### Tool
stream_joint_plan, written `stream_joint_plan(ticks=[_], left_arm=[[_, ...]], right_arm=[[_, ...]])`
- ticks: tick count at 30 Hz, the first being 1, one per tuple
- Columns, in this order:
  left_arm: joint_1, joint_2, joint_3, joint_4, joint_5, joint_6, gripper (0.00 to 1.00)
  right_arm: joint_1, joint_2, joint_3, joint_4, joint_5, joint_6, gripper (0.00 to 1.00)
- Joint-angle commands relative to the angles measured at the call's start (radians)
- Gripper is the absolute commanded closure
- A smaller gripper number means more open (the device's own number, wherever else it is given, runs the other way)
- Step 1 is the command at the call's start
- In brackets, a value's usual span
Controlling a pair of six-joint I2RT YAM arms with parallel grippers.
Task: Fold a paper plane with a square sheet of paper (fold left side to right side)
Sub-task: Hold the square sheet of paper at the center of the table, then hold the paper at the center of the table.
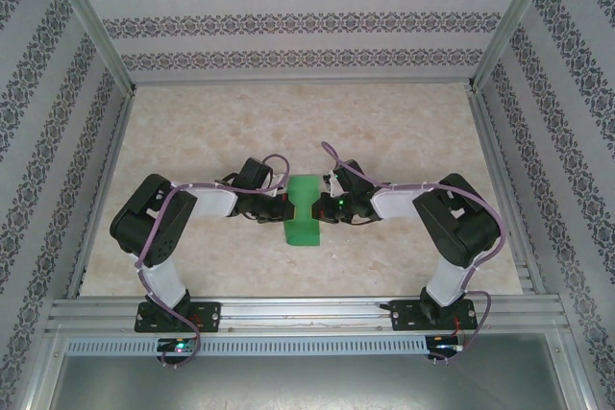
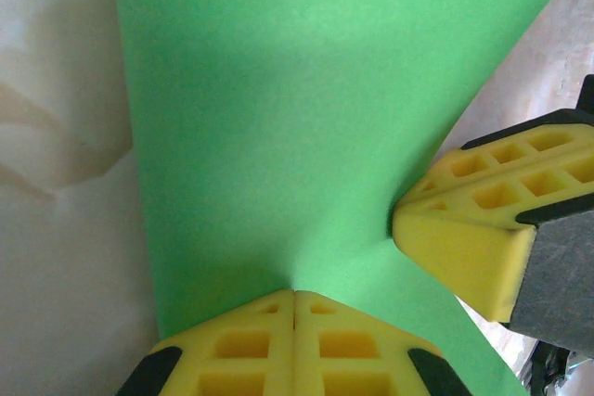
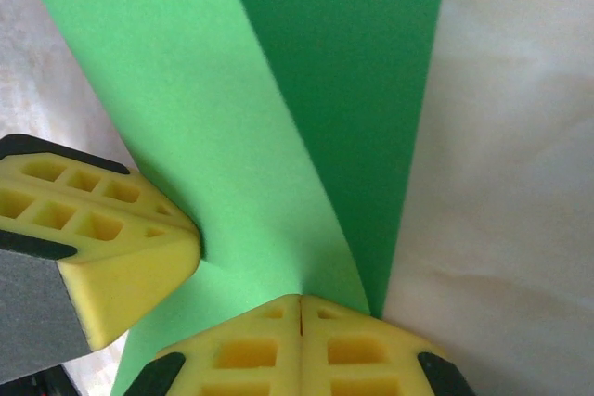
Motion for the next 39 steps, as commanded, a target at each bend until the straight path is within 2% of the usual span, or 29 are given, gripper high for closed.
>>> stream_joint_plan(ticks=[1,7,20,31,39], left_arm=[[-0.011,0.046,-0.003,-0.043,-0.048,0.016,1.0],[-0.011,0.057,0.003,-0.045,-0.051,0.014,1.0],[-0.011,0.057,0.004,-0.044,-0.044,0.016,1.0],[-0.011,0.027,-0.014,-0.06,-0.039,0.02,1.0],[-0.011,-0.047,-0.107,-0.061,-0.037,0.006,1.0]], right_arm=[[0.006,-0.047,0.021,-0.029,0.014,-0.015,1.0],[0.025,-0.048,0.042,0.034,-0.004,0.009,1.0],[0.059,0.103,0.122,0.124,0.012,0.032,1.0],[0.06,0.163,0.111,0.068,0.078,0.035,1.0],[0.038,0.174,0.069,0.048,0.106,0.047,1.0]])
